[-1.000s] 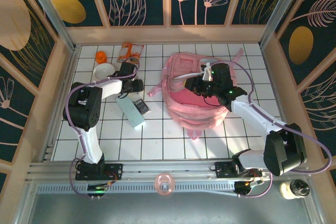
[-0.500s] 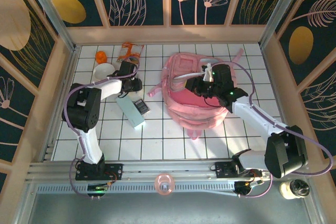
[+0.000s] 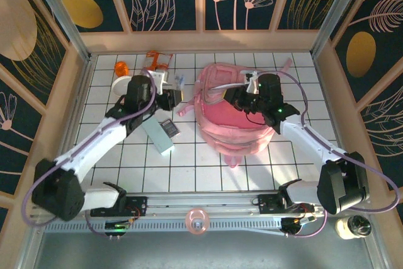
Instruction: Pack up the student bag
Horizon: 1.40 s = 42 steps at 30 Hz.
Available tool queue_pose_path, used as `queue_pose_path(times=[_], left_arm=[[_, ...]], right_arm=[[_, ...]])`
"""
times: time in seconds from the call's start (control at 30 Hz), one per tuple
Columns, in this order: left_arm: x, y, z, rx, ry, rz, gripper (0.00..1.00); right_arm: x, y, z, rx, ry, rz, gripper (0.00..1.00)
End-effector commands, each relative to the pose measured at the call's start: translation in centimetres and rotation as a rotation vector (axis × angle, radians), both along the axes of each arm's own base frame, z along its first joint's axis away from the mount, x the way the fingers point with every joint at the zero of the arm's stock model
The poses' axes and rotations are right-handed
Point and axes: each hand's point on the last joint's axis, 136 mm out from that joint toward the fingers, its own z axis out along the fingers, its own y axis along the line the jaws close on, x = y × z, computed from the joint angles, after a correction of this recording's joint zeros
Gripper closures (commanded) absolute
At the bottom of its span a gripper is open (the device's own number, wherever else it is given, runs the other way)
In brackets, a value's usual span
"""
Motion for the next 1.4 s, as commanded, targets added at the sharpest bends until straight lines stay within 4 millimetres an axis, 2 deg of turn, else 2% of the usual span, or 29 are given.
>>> queue_pose_path(times=[0.0,0.1,0.2,0.27,0.37,0.53,0.67,0.9,0.97,1.0,1.03,1.07,1.13,1.3,1.37], left_arm=[[-4.8,-2.7,2.6,-0.055,-0.177,-0.257,0.71],[-7.7,-3.4,2.7,-0.013,-0.283,-0.366,0.70],[-9.7,-4.6,1.8,0.088,-0.369,-0.467,0.71],[-10.3,-5.8,0.8,0.166,-0.414,-0.527,0.70],[-10.2,-8.2,-0.9,0.257,-0.427,-0.597,0.70],[-8.2,-11.8,-3.7,0.339,-0.341,-0.649,0.71],[-5.8,-13.6,-4.4,0.355,-0.298,-0.593,0.71],[-1.6,-15.6,-4.7,0.341,-0.282,-0.465,0.66],[-0.7,-16.3,-5.2,0.347,-0.259,-0.444,0.59],[-0.3,-16.3,-4.7,0.339,-0.261,-0.427,0.55],[0.1,-16.6,-6.0,0.347,-0.235,-0.420,0.48],[0.2,-16.6,-6.0,0.339,-0.236,-0.408,0.39],[0.5,-16.4,-5.5,0.316,-0.243,-0.370,0.29],[0.3,-16.4,-5.2,0.248,-0.197,-0.338,0.13],[-0.1,-16.2,-3.7,0.198,-0.180,-0.316,0.09]], right_arm=[[1.2,0.4,5.0,0.069,-0.133,0.011,0.85],[1.4,0.5,5.5,0.078,-0.137,0.016,0.85],[1.4,0.8,5.9,0.081,-0.138,0.038,0.85],[1.4,0.9,6.0,0.081,-0.136,0.046,0.85],[1.3,0.9,6.2,0.077,-0.139,0.049,0.85],[1.2,0.9,6.7,0.071,-0.145,0.056,0.85],[1.0,1.0,6.6,0.073,-0.140,0.065,0.85],[1.0,1.0,6.6,0.084,-0.147,0.066,0.85],[1.0,1.1,6.8,0.098,-0.159,0.065,0.85],[1.1,1.0,6.8,0.100,-0.161,0.060,0.85],[1.2,1.0,6.8,0.096,-0.164,0.055,0.85],[1.3,0.9,6.7,0.091,-0.165,0.048,0.85],[1.6,0.6,6.5,0.083,-0.166,0.020,0.84],[1.9,-0.1,6.0,0.089,-0.183,-0.041,0.83],[2.2,-0.3,5.5,0.091,-0.175,-0.057,0.83]])
